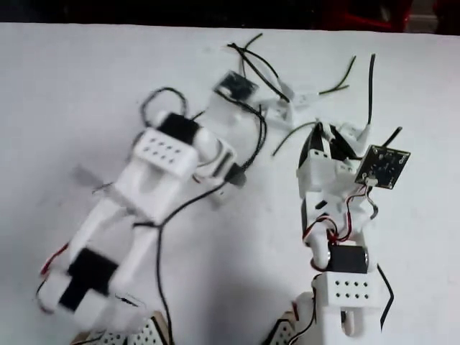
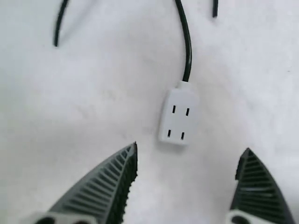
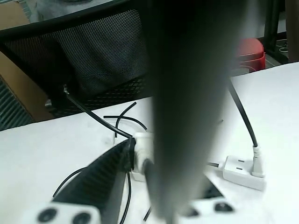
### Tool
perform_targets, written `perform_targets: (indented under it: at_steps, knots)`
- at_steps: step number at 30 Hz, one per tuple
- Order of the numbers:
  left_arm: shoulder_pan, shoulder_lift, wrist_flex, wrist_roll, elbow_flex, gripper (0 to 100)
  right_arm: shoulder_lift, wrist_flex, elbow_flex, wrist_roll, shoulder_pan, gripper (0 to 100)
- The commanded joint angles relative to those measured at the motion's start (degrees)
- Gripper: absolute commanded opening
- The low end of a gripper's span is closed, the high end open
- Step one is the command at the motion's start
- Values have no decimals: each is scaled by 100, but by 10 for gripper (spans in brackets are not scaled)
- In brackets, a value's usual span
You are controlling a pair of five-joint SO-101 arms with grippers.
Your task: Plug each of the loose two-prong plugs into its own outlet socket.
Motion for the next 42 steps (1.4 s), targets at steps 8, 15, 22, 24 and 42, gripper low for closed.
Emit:
perform_targets:
  at_steps: [8,15,22,24,42]
  knots:
    - [-936,-3407,-607,44,1908,209,-48,57,-53,79,-22,17]
    - [-1912,-5218,-1556,44,3789,120,-57,462,-79,607,-593,17]
    - [-2985,-6114,-1987,-589,5134,31,-57,1015,-79,1046,-1376,17]
    - [-3257,-6237,-2110,-686,5495,23,-57,1244,-79,1213,-1719,17]
    - [-3978,-7415,-3402,-1187,7745,26,1631,2088,-1240,1864,-2835,16]
